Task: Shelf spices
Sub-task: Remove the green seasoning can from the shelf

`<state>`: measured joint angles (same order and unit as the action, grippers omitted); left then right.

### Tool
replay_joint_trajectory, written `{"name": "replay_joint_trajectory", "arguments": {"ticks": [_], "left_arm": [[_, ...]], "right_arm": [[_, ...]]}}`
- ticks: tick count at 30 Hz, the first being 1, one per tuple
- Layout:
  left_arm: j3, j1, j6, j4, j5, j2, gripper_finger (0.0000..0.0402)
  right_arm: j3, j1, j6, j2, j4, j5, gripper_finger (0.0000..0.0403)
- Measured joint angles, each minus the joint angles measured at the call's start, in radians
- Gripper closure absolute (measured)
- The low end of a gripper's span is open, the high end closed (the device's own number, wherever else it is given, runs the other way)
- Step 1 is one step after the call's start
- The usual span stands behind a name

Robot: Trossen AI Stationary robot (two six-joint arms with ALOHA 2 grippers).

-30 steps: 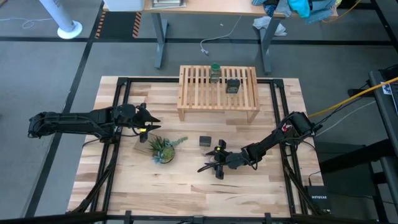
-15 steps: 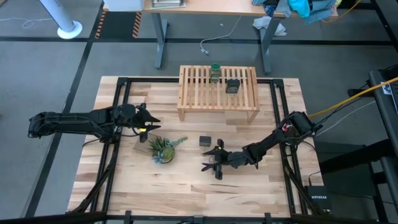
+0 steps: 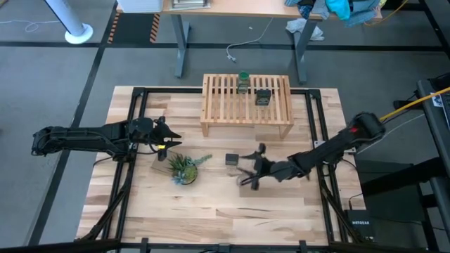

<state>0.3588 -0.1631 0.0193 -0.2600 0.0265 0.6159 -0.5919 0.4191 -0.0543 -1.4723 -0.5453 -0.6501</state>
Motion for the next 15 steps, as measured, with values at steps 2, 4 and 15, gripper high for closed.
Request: {"name": "replay_joint_trajectory", "arguments": {"ticks": [2,4,15], "left_arm": [[0.0,0.0,0.0,0.0,0.0,0.0,0.0286],[0.0,0.0,0.0,0.002,0.0,0.0,0.0286],[0.0,0.0,0.0,0.001,0.0,0.0,0.0286]], "right_arm": [[0.0,0.0,0.031,0.094,0.111,-0.047,0.0209],[0.0,0.0,0.048,0.187,0.213,-0.087,0.022],[0.0,-0.034,0.063,0.663,0.673,-0.223,0.0252]]}}
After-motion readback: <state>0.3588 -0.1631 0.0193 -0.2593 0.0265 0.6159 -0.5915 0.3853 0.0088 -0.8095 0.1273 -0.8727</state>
